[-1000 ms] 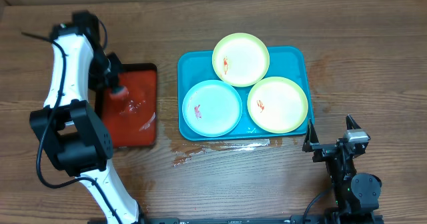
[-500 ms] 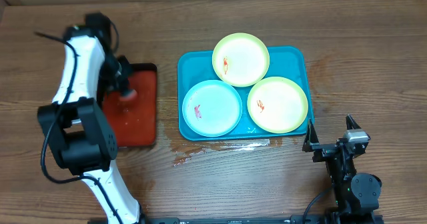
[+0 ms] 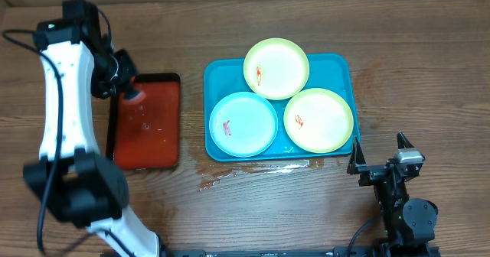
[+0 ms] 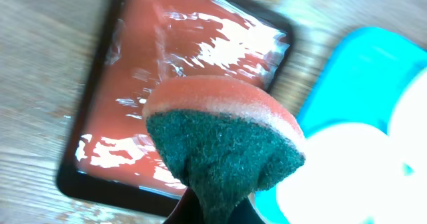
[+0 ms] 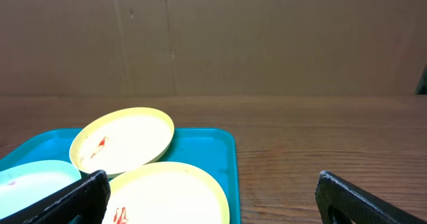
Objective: Clean dirty plates on tray and stack at the side
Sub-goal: 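Carry the sponge with the left gripper onto the light blue plate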
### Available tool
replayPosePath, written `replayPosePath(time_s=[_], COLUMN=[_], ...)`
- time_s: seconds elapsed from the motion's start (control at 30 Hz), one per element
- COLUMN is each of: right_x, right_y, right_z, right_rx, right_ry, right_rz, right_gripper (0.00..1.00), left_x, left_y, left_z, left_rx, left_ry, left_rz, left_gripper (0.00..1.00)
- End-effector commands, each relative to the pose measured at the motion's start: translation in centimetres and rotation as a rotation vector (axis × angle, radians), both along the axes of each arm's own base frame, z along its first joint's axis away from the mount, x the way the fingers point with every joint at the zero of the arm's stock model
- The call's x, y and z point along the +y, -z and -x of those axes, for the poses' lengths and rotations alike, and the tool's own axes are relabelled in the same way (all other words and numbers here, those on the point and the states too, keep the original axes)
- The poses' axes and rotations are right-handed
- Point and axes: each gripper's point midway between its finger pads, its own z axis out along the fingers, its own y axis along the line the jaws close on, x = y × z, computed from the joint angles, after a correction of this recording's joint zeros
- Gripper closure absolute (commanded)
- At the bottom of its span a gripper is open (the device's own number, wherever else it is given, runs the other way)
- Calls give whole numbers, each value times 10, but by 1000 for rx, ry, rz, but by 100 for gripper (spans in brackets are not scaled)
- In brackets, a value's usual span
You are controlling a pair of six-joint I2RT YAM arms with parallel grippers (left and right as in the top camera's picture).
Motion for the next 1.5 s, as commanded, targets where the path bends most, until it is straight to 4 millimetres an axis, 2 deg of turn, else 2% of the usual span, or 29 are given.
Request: replayPosePath(time_s=[0.0,0.17,0.27,0.33,0.5,0.7,0.83,0.87,0.9,0.97,1.1,1.23,1.27,1.33,1.4,1.47], right_x=[1,1,1,1,1,1,1,1,1,1,1,1,1,1,1,1], right_y=[2,2,2,2,2,2,2,2,2,2,2,2,2,2,2,2], right_z=[0,0,0,0,0,0,0,0,0,0,0,0,0,0,0,0], right_rx=[-4,-3,-4,-4,-4,-4,-4,-4,-4,-4,-3,-4,-4,-4,-3,-4], right_ry=[-5,-4,-4,-5,-5,-5,-5,-5,-4,-5,-4,-5,-5,-4,-5,-4], right_rz=[4,4,4,4,4,4,4,4,4,4,4,4,4,4,4,4], right_gripper=[0,0,0,0,0,0,0,0,0,0,0,0,0,0,0,0], left_x=[-68,-139,-185,-203,-218,-224,-222,-221,-221,-222,-225,-236,-236,-235,-226,-209], left_y=[-18,24,62,87,124,148,164,167,169,168,154,112,93,77,65,55], left_z=[11,22,20,18,16,22,27,27,28,26,17,2,-5,-10,-15,-20], left_rx=[-34,-6,-60,-102,-159,-169,-163,-162,-160,-170,-207,-236,-246,-251,-251,-243], left_ry=[214,478,610,655,544,404,392,392,393,401,459,503,496,488,468,430], left_rz=[96,84,76,25,-69,-42,-39,-39,-41,-41,-47,-35,-36,-36,-55,-92], left_gripper=[96,96,96,96,96,96,96,94,88,74,71,71,72,72,74,74])
